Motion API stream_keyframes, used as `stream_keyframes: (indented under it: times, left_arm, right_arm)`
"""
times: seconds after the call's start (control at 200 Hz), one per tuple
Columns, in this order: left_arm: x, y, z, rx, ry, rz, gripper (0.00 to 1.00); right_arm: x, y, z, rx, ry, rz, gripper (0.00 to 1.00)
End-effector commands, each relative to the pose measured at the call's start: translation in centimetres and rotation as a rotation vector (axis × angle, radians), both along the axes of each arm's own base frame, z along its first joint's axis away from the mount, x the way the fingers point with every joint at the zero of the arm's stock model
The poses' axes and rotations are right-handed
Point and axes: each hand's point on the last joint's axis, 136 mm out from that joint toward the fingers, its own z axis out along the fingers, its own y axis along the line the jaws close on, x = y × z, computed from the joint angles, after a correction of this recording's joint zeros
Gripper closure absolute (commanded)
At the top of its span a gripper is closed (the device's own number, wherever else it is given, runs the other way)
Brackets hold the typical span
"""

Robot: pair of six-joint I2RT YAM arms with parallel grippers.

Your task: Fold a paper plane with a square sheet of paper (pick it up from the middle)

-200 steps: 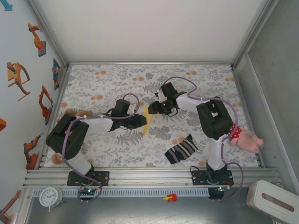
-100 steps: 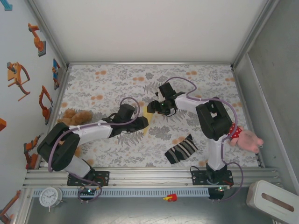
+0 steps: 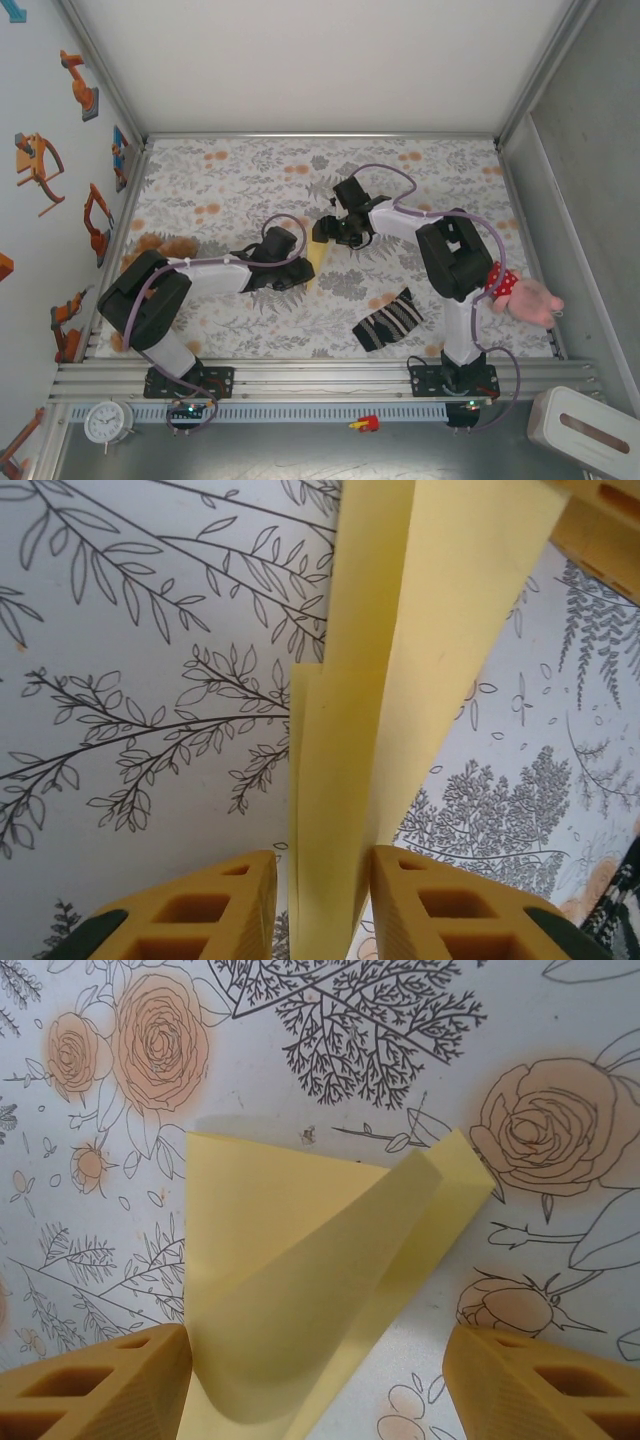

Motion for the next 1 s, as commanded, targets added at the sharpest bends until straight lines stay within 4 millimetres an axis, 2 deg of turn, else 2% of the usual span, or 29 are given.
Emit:
stream_keyframes:
  times: [0.0, 0.366, 0.506, 0.666, 0.811, 0.911, 0.997]
  left_arm:
    - [-0.2, 0.1, -0.5, 0.009, 0.020, 0.003, 0.72]
    - [-0.9, 0.7, -2.2, 0.044, 0.060, 0.011, 0.79]
    - [-1.0, 0.9, -2.6, 0.057, 0.067, 0.015, 0.80]
    - [-1.0, 1.0, -2.7, 0.062, 0.069, 0.008, 0.80]
    - [-1.3, 1.0, -3.0, 0.076, 0.083, -0.008, 0.79]
    - [-1.4, 1.0, -3.3, 0.081, 0.091, -0.016, 0.78]
    - [-1.4, 1.0, -3.3, 0.088, 0.092, -0.018, 0.78]
  right_arm:
    - [-3.5, -4.1, -8.1, -0.225, 0.169, -0.040, 0.31]
    - [-3.8, -4.3, -8.3, -0.246, 0.177, -0.036, 0.31]
    - [-3.4, -3.7, -7.3, -0.217, 0.162, -0.027, 0.31]
    - [-1.7, -2.3, -2.7, -0.146, 0.077, -0.007, 0.31]
    - [-0.3, -2.5, 3.5, -0.062, -0.046, -0.023, 0.31]
    - [-0.6, -3.1, 6.3, -0.012, -0.109, -0.026, 0.31]
    - [-1.5, -3.3, 7.5, 0.022, -0.145, -0.011, 0.32]
